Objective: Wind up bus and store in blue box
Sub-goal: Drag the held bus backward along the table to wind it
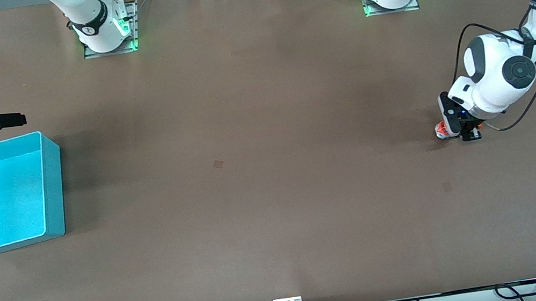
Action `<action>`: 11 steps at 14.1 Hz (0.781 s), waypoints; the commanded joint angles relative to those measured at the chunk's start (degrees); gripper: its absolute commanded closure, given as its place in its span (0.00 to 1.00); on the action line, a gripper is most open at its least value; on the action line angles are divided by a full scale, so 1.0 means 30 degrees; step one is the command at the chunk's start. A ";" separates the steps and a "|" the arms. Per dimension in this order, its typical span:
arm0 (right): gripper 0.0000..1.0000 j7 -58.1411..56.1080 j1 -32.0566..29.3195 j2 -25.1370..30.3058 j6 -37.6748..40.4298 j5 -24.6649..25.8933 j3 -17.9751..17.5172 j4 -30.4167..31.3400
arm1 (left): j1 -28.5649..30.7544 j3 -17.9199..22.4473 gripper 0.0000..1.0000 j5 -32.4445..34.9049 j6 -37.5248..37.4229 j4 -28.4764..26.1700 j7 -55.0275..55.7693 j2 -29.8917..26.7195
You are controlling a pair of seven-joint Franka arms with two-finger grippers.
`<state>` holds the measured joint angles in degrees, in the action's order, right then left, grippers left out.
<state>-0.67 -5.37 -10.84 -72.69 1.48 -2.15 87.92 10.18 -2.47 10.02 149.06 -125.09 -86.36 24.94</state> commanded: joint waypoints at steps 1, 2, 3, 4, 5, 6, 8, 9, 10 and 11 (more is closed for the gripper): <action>0.00 0.0076 -0.0028 0.0391 0.0119 -0.0171 -0.0103 0.0314 | 0.1232 -0.0057 0.72 0.1054 -0.0030 0.0300 -0.0330 0.1588; 0.00 0.0047 0.0030 0.0391 0.0119 -0.0026 -0.0161 0.0256 | 0.1642 -0.0057 0.72 0.1084 -0.0030 0.0300 -0.0594 0.1646; 0.00 0.0046 0.0031 0.0391 0.0148 0.0005 -0.0190 0.0255 | 0.1821 -0.0057 0.72 0.1055 -0.0030 0.0300 -0.0974 0.1705; 0.00 0.0046 0.0002 0.0391 0.0119 0.0034 -0.0191 0.0255 | 0.1909 -0.0057 0.72 0.1055 -0.0030 0.0329 -0.1413 0.1792; 0.00 0.0046 0.0002 0.0391 0.0119 0.0064 -0.0191 0.0255 | 0.2229 -0.0057 0.72 0.1055 -0.0030 0.0562 -0.1823 0.1938; 0.00 0.0046 0.0002 0.0391 0.0119 0.0064 -0.0191 0.0255 | 0.2581 -0.0057 0.72 0.1055 -0.0030 0.0738 -0.2523 0.2172; 0.00 0.0017 0.0031 0.0391 0.0119 0.0209 -0.0220 0.0226 | 0.3460 -0.0057 0.71 0.1055 -0.0030 0.1090 -0.4018 0.2611; 0.00 0.0017 0.0031 0.0391 0.0119 0.0239 -0.0220 0.0226 | 0.3608 -0.0057 0.72 0.1055 -0.0030 0.1091 -0.4198 0.2614; 0.00 0.0017 0.0031 0.0391 0.0119 0.0240 -0.0220 0.0226 | 0.3580 -0.0086 0.72 0.1055 -0.0030 0.1091 -0.4200 0.2556; 0.00 0.0017 0.0031 0.0391 0.0119 0.0240 -0.0220 0.0226 | 0.3580 -0.0086 0.72 0.1055 -0.0030 0.1120 -0.4142 0.2497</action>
<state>-0.67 -5.13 -10.78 -72.69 1.61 -2.33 87.92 19.89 -2.49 11.37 148.78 -122.69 -97.76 26.45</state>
